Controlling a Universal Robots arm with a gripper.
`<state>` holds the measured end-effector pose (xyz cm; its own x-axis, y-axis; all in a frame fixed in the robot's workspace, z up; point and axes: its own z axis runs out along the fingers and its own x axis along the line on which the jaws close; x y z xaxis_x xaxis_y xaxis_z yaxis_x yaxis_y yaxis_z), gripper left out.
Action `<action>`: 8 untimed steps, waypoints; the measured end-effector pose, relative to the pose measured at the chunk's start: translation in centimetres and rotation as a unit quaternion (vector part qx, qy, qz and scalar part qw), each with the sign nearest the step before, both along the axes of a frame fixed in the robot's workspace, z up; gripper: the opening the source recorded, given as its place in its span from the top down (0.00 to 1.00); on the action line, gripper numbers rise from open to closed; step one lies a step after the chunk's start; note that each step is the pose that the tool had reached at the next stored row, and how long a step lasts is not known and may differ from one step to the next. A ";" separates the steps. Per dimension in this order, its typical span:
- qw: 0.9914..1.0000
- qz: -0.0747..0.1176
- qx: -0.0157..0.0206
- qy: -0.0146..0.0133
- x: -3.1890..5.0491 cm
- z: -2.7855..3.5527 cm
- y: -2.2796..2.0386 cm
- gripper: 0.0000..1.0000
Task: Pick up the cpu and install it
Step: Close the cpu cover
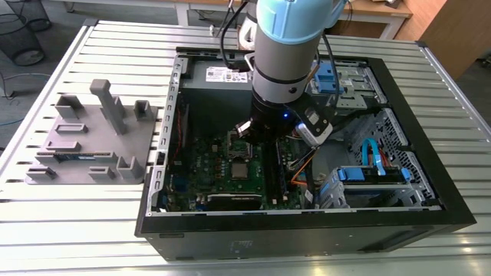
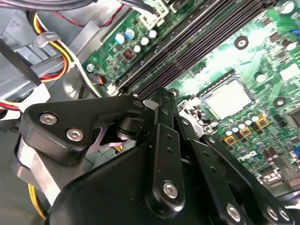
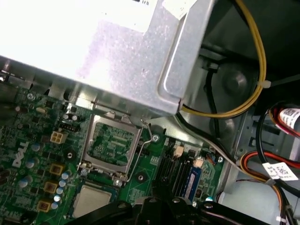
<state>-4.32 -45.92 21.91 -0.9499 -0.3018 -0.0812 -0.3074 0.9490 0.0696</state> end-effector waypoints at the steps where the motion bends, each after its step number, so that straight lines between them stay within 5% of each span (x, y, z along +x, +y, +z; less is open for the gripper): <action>1: 1.000 0.000 0.008 0.000 0.00 -0.02 0.00 0.89; 4: 1.000 0.000 0.030 0.000 -0.01 -0.09 0.00 0.89; 5: 0.999 0.000 0.034 0.000 -0.01 -0.12 0.00 0.89; 8: 0.999 0.000 0.039 0.000 -0.01 -0.24 0.01 0.89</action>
<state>-4.32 -45.91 21.66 -0.9499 -0.2944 -0.1045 -0.3073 0.9407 0.1435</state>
